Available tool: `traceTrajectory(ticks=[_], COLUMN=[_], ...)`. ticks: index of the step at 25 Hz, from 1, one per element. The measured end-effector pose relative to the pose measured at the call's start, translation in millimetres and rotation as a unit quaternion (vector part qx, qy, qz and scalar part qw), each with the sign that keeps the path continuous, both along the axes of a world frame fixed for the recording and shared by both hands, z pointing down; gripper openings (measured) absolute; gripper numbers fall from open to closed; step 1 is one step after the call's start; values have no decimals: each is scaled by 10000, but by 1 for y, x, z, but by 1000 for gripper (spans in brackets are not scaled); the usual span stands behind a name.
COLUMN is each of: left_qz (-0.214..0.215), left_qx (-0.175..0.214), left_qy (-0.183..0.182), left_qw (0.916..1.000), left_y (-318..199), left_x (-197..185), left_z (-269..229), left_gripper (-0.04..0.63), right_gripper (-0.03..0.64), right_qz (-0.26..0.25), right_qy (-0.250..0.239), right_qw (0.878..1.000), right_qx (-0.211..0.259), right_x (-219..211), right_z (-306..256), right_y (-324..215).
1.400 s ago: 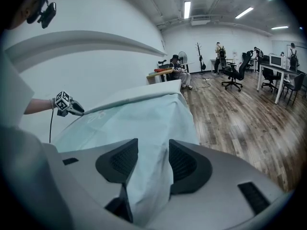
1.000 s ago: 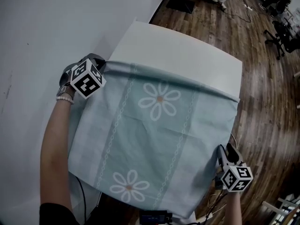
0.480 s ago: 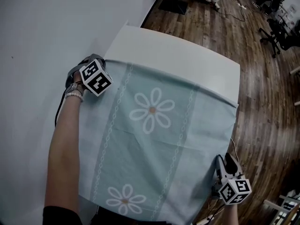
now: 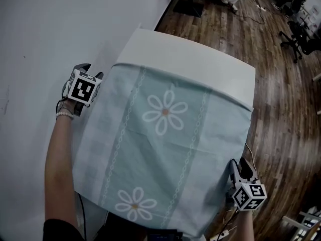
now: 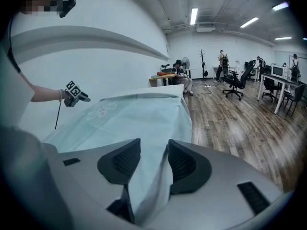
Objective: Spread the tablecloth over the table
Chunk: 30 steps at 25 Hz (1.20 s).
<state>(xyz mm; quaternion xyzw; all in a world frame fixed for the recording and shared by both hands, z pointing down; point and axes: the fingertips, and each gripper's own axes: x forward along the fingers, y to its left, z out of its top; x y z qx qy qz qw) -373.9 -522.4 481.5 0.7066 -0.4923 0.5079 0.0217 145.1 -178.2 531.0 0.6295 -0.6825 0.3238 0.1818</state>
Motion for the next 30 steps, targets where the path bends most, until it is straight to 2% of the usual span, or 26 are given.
traceTrajectory(ticks=[4,6,8,13,17,20,21,22,24,26,30], left_qz=[-448,-682,-867,-1158,-1685,-1967,-1966,-1903,-1731,-1742,-1880], left_qx=[333,458,365,-61,-272,-260,-251,-248,-201,-105,-63], left_qy=[1099,1463,1659,1757,1897,2246,2320,2300,2012,1768,1823], left_qw=[9924,9858,9816,9776,9669,9540,9523,9541,9639,9687,9651], left_y=[74,113,153,242,288,300,300,299,297,295,279], left_x=[-28,-40,-47,-60,-80,-77,-71,-64,-53,-50,-52], left_z=[-15,-15,-7,10,28,43,45,47,48,45,44], left_gripper=[255,255,255,262,257,214,168,124,27,11,11], right_gripper=[199,201,209,233,239,238,238,238,238,236,235], right_qz=[192,301,289,197,284,405,489,566,667,729,900], right_qy=[-230,-382,-474,-632,-826,-1066,-1208,-1318,-1366,-1291,-1203], right_qw=[9995,9986,9982,9978,9961,9933,9913,9896,9883,9889,9886], right_qx=[116,209,234,75,-78,-187,-167,-130,-69,-80,-40], right_x=[7,9,5,-13,-22,-24,-24,-24,-22,-21,-17], right_z=[-2,-5,-8,-9,-2,11,14,16,15,12,12], right_y=[-1,0,6,36,55,64,64,63,62,59,40])
